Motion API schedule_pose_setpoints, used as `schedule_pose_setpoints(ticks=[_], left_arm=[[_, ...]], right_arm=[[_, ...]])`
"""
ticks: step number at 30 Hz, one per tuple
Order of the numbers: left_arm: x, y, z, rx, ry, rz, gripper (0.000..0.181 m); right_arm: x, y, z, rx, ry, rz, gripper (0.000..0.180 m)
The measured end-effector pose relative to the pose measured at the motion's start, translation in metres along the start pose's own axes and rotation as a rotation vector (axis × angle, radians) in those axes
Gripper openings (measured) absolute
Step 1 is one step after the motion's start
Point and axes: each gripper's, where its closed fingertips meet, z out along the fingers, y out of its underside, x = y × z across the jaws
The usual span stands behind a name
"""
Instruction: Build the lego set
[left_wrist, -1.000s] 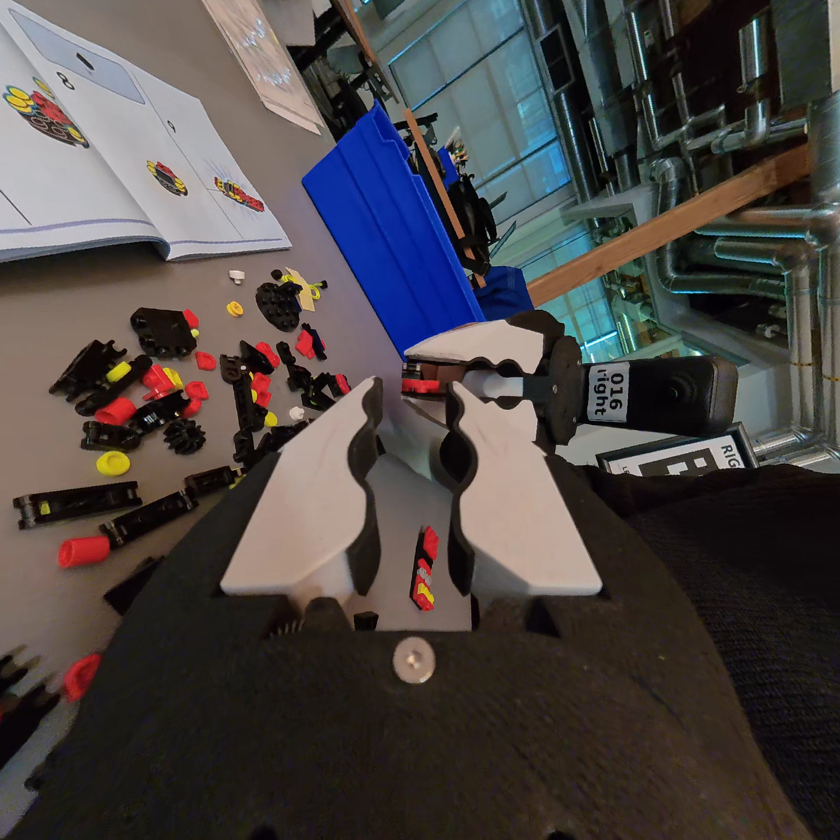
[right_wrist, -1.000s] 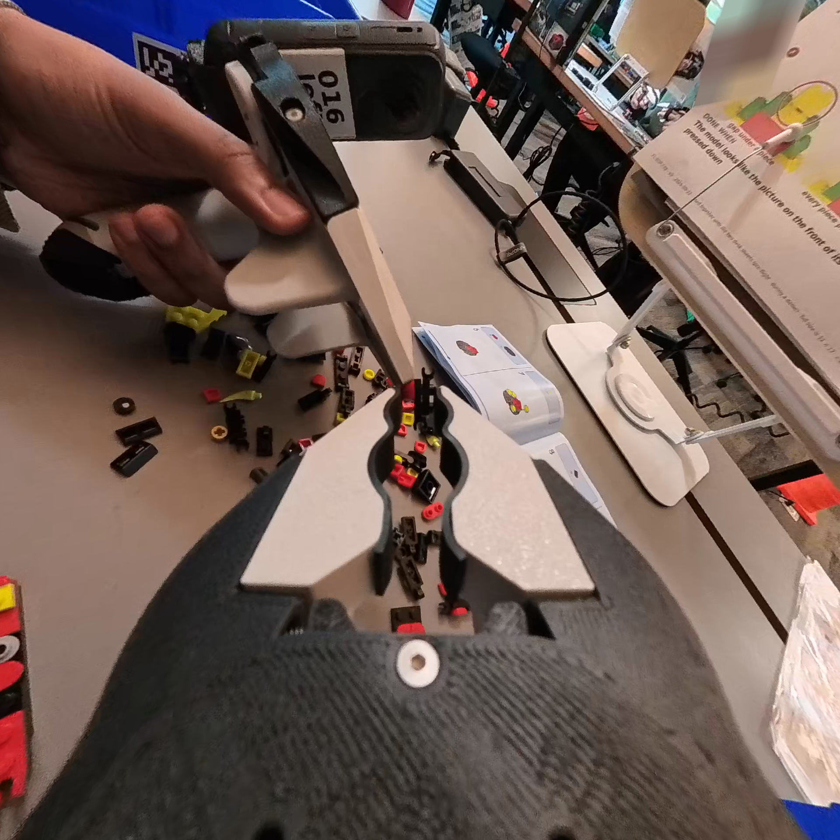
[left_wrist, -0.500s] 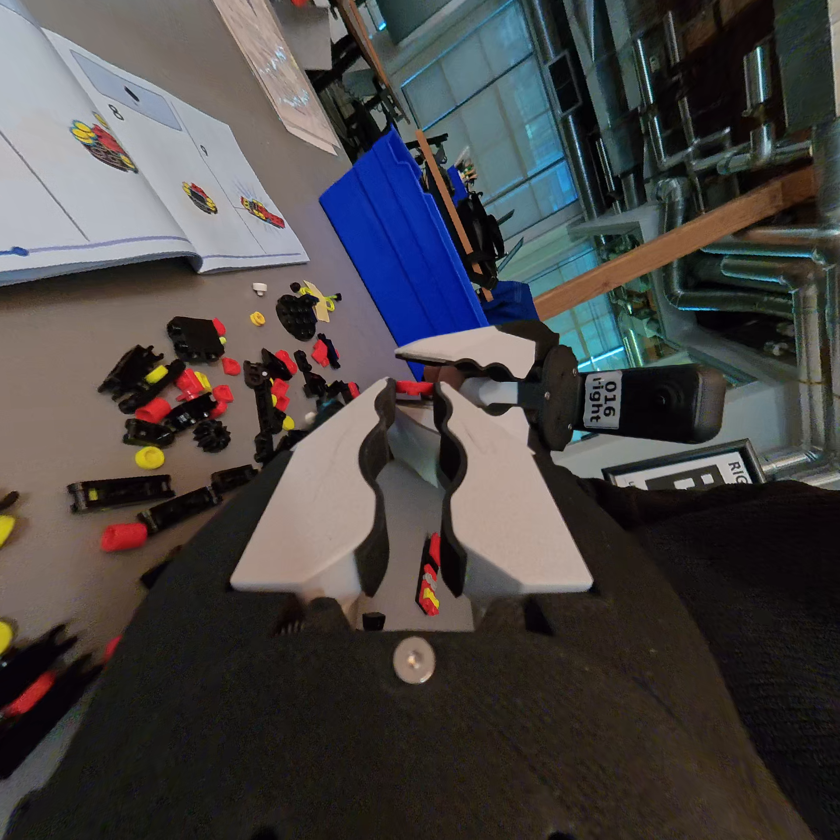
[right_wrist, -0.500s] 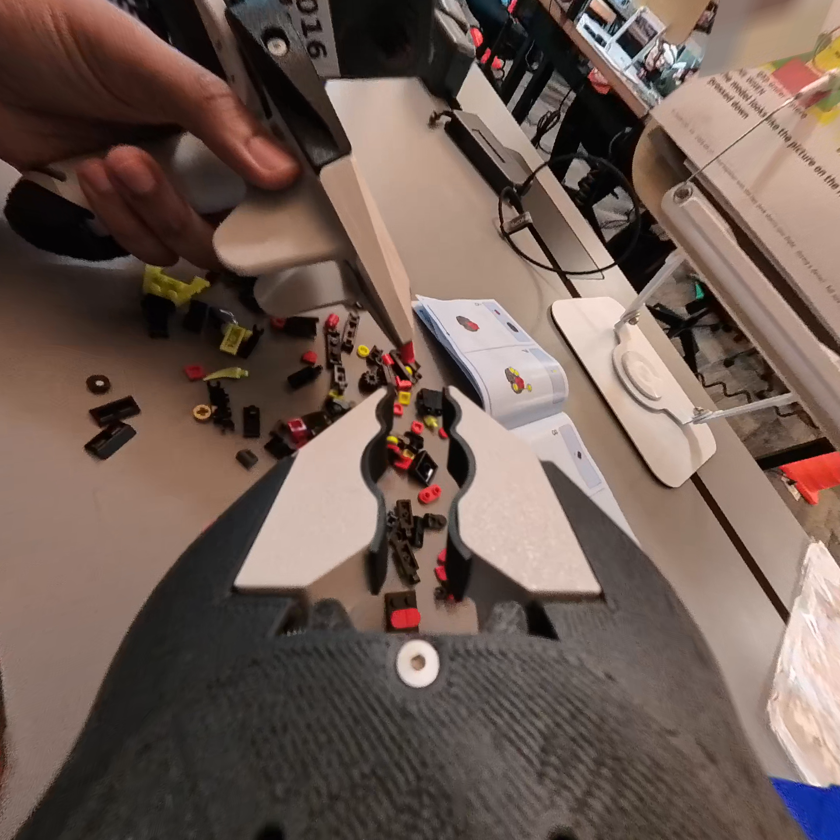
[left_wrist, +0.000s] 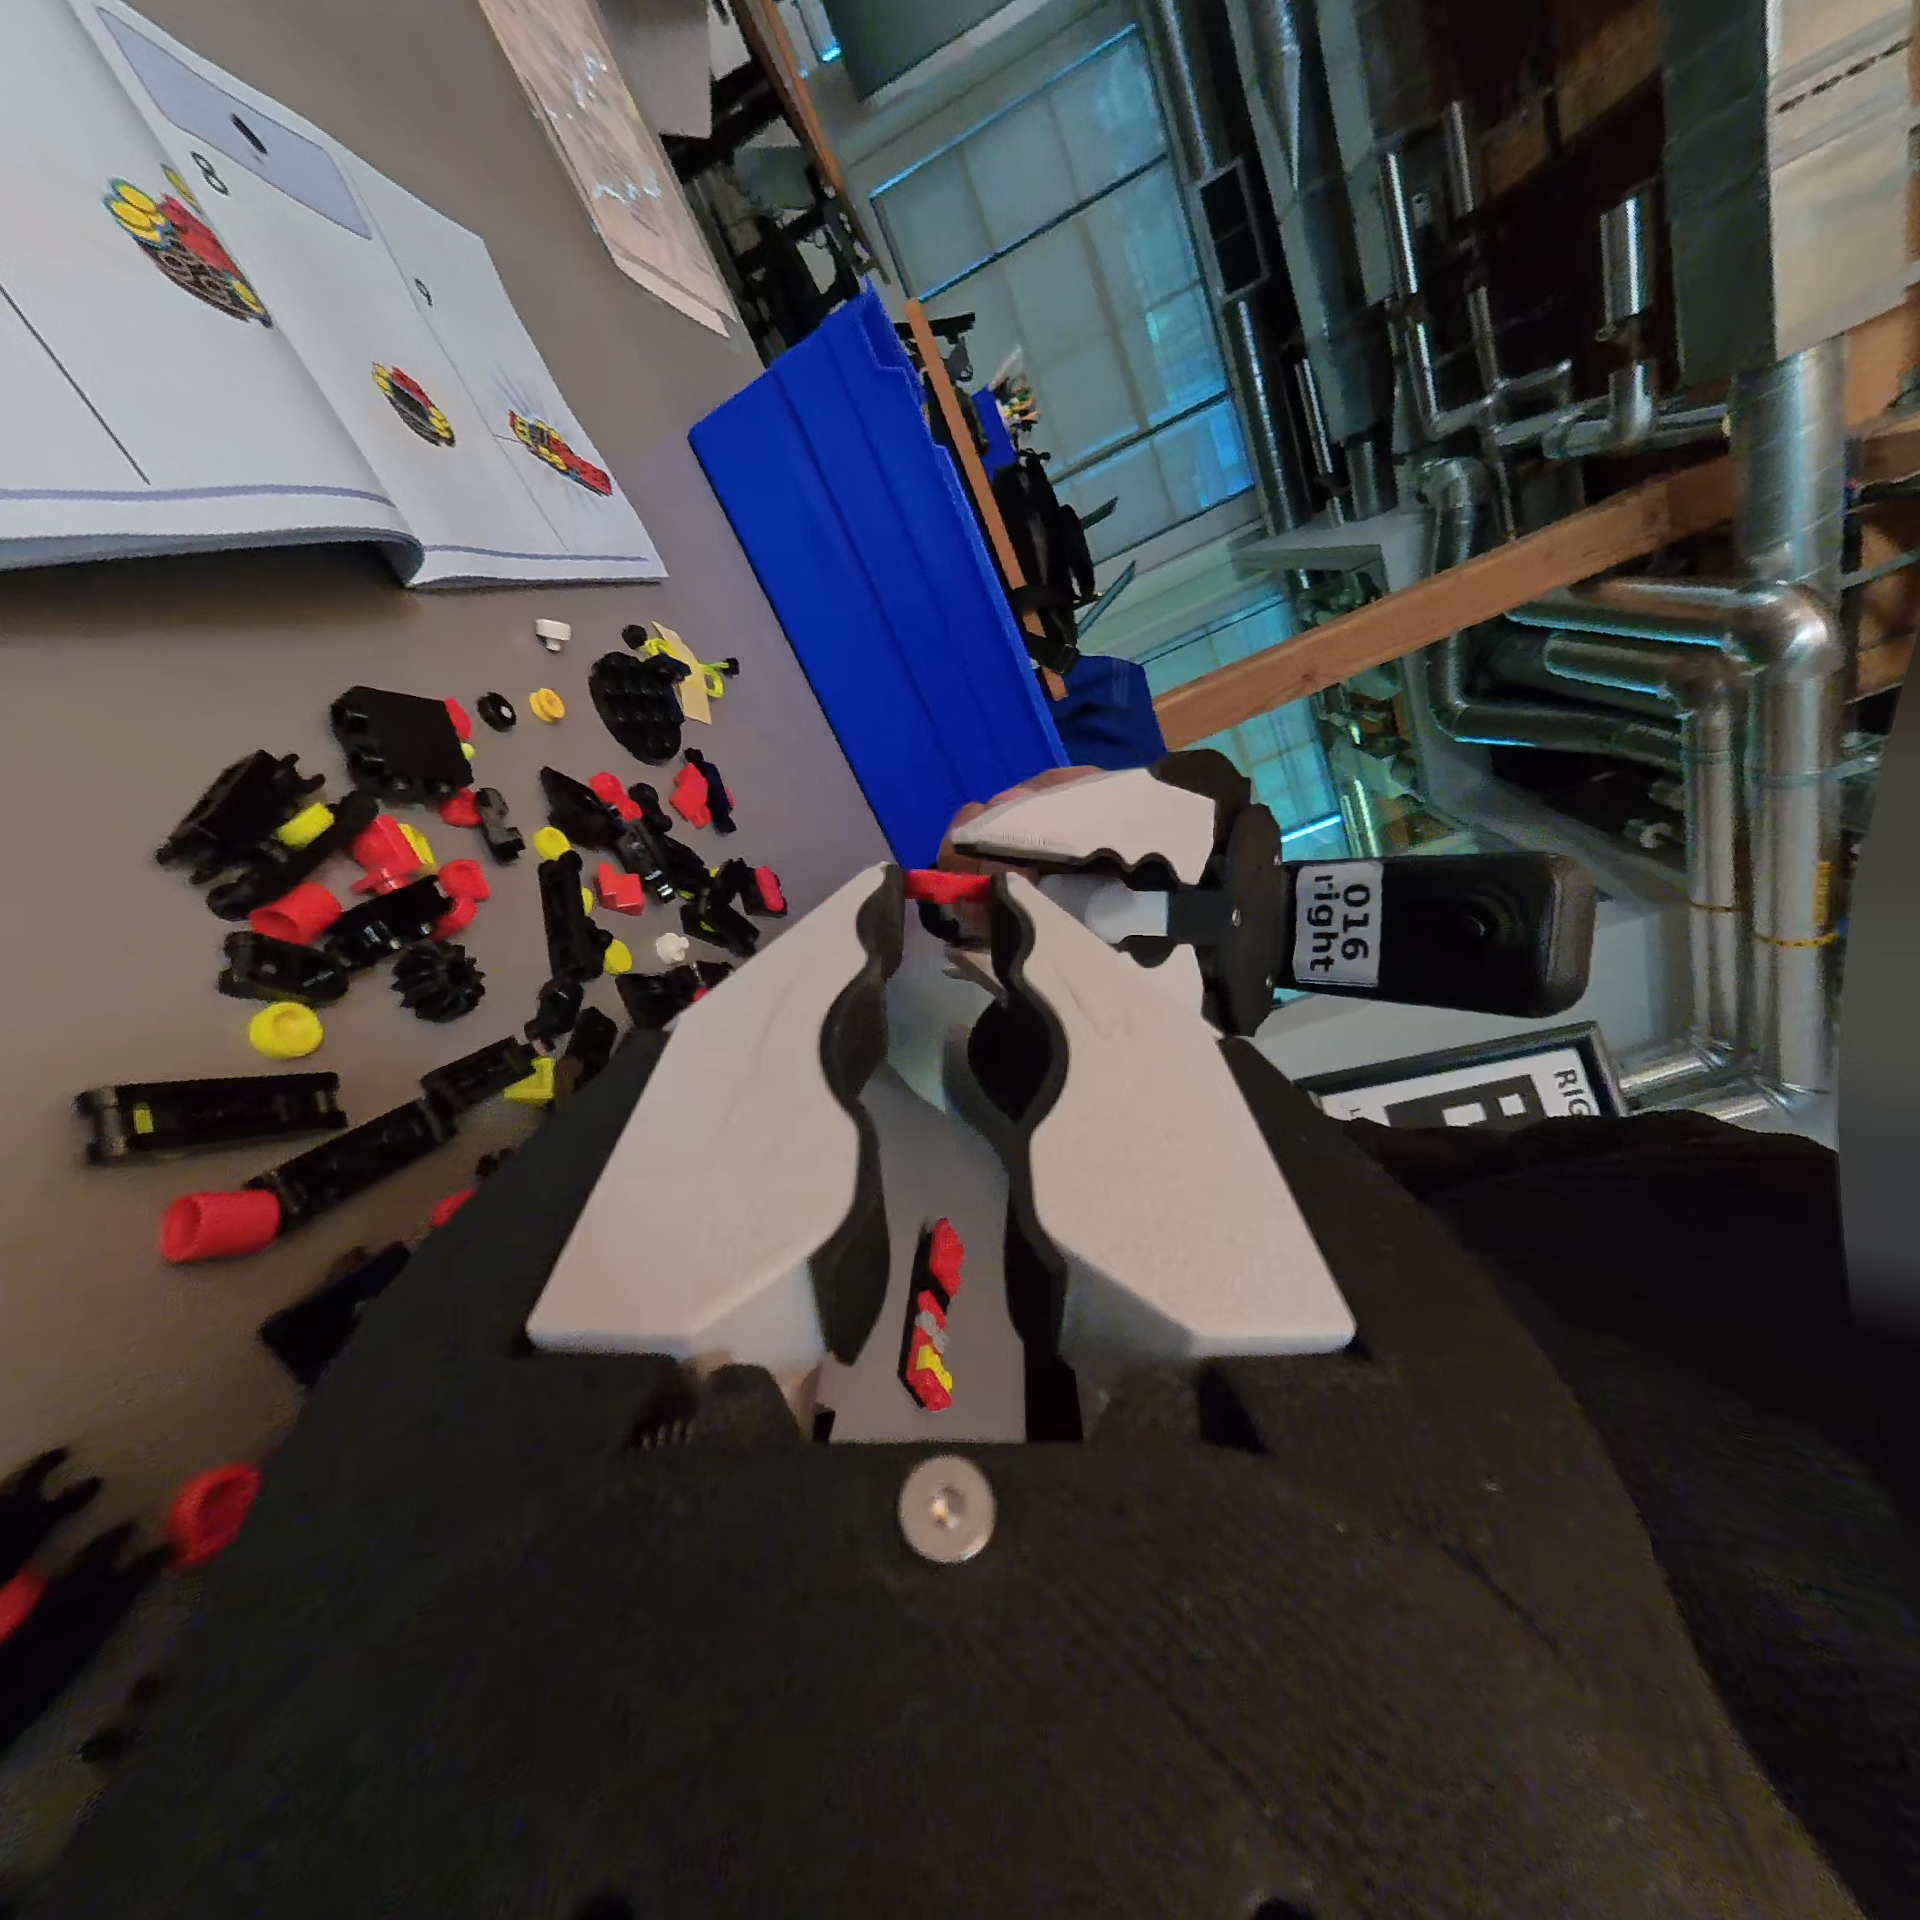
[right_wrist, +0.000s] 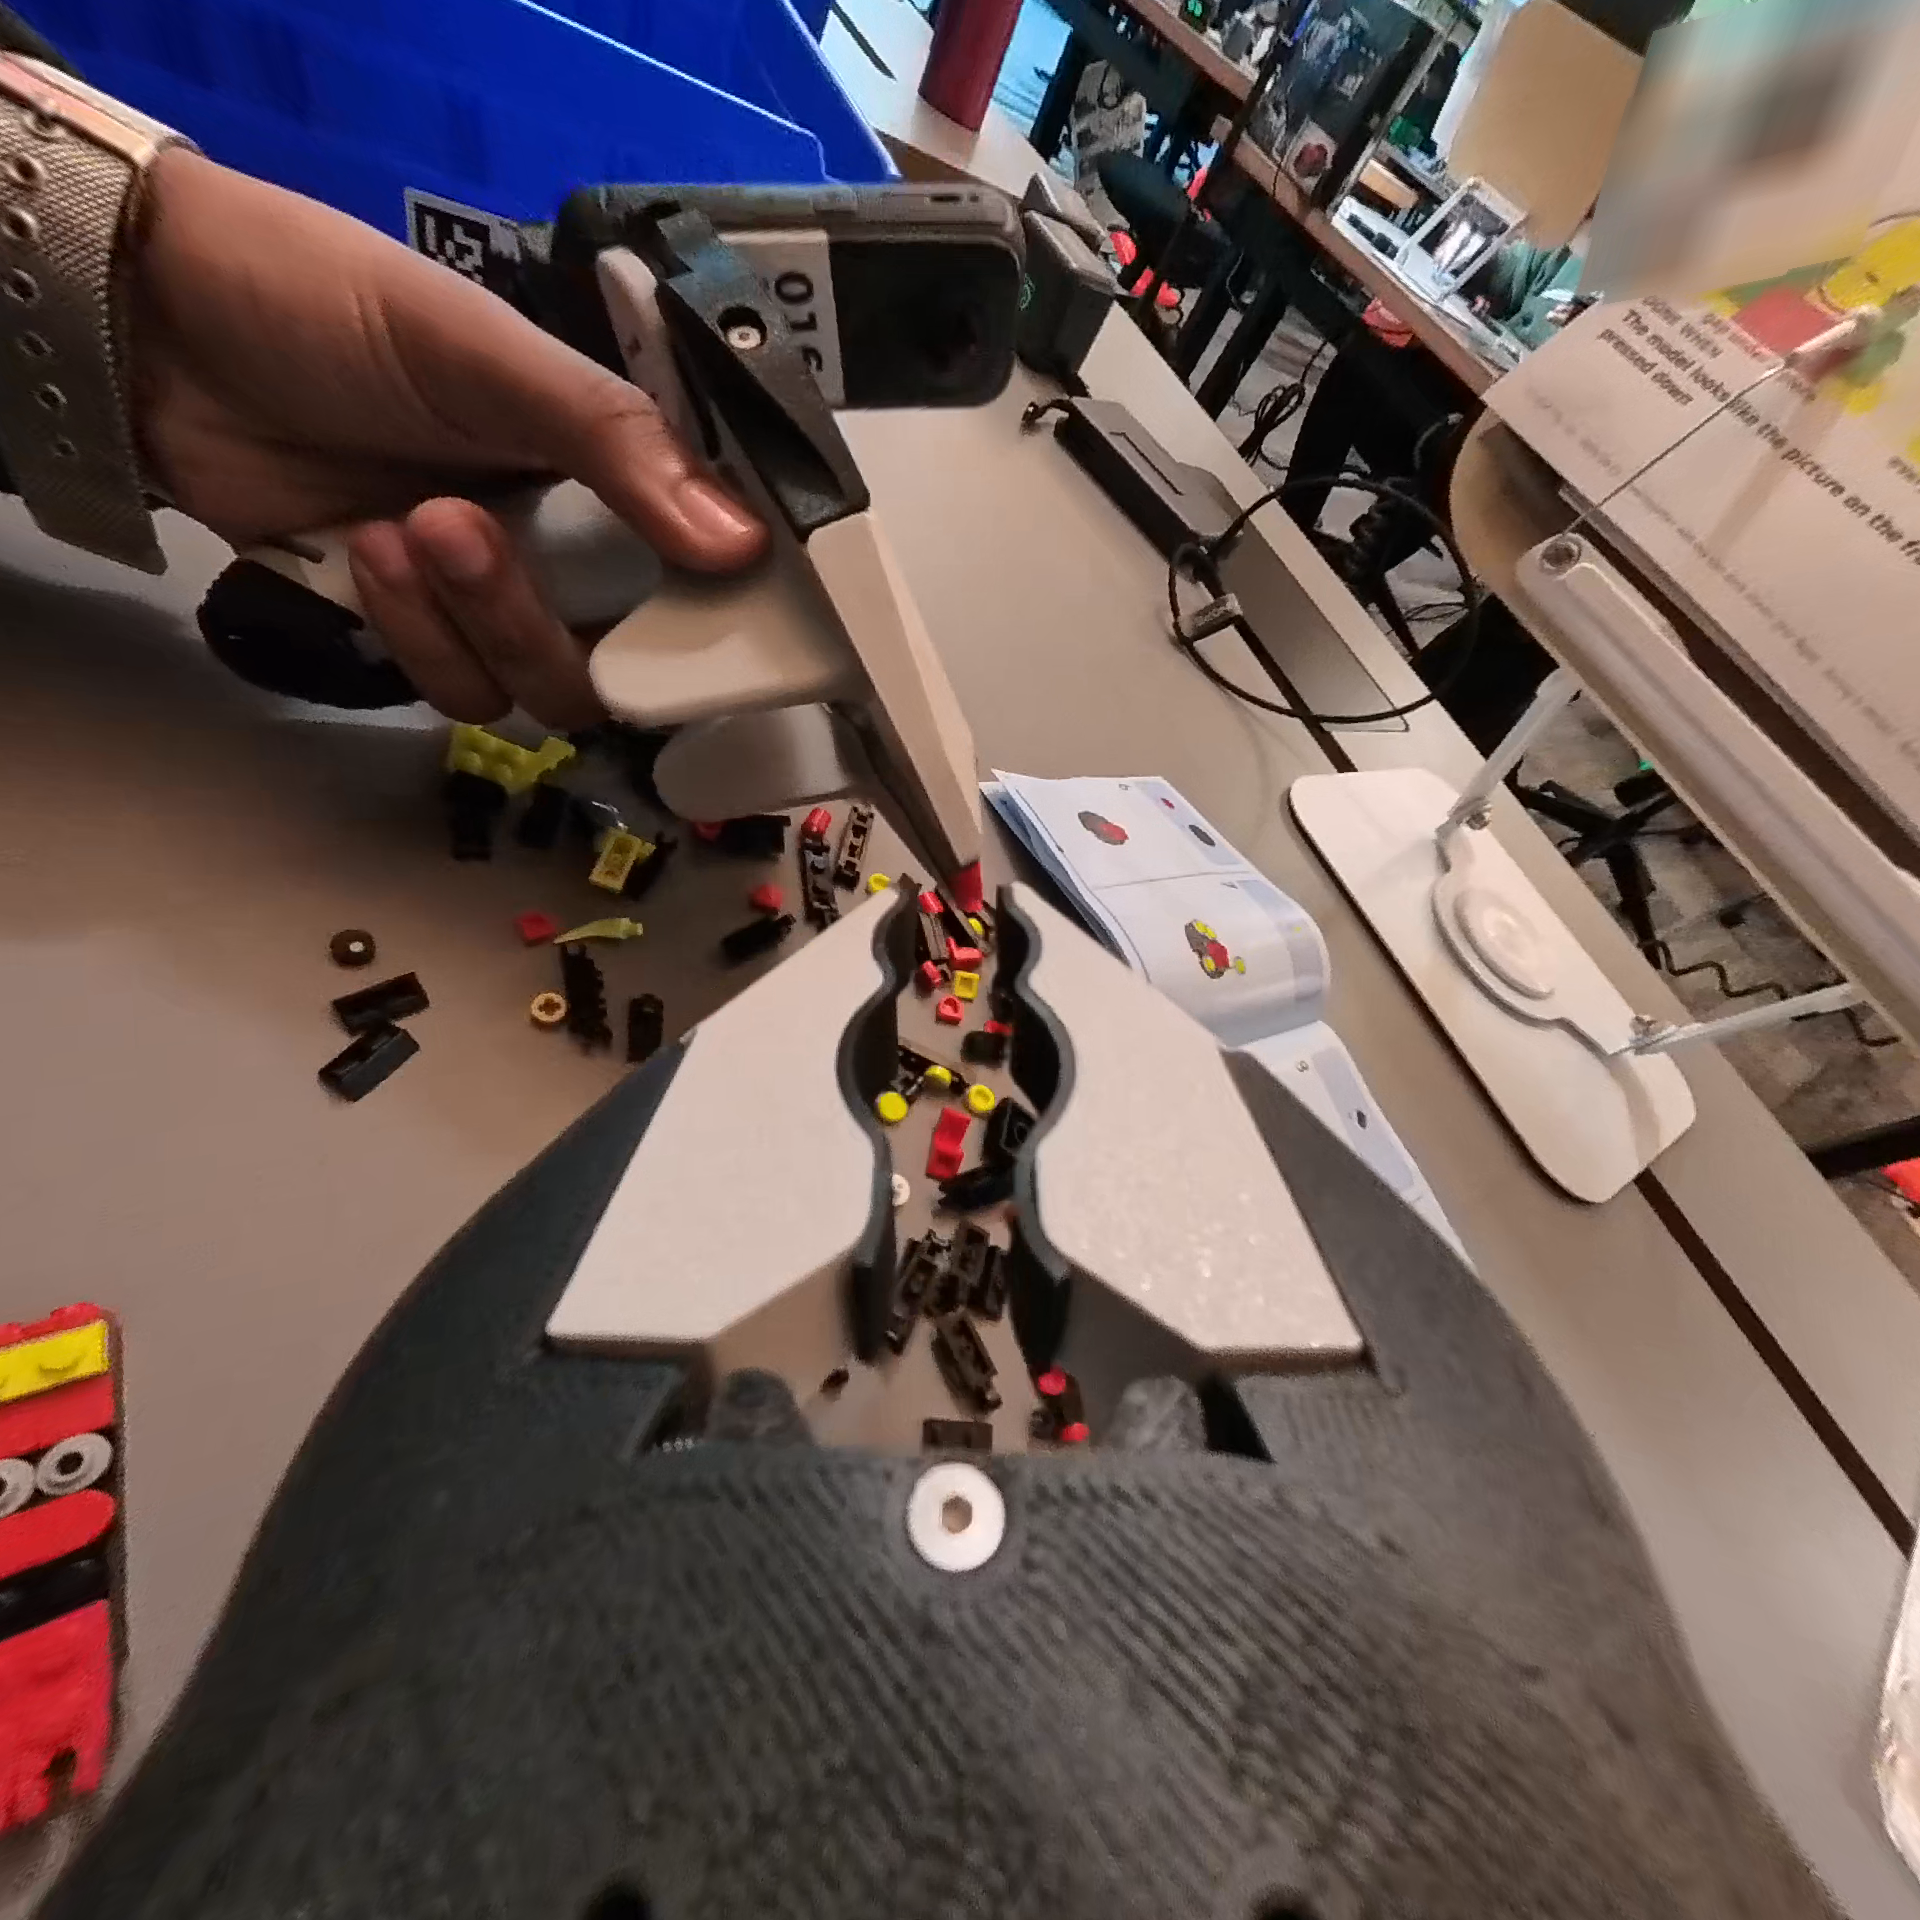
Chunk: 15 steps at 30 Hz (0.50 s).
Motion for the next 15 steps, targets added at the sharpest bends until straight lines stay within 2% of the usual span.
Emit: schedule_pose_setpoints(ticks=[10, 12, 15], left_arm=[[0.003, 0.008, 0.003, -0.044, 0.033, -0.028, 0.017], [0.0, 0.01, 0.003, -0.058, 0.014, -0.017, 0.028], [-0.005, 0.01, 0.0, -0.062, -0.024, 0.01, 0.032]], right_arm=[[-0.004, -0.001, -0.004, 0.01, -0.057, 0.039, 0.002], [-0.001, 0.002, -0.013, -0.021, -0.079, 0.116, 0.003], [-0.002, 0.016, -0.039, -0.12, -0.131, 0.299, 0.003]])
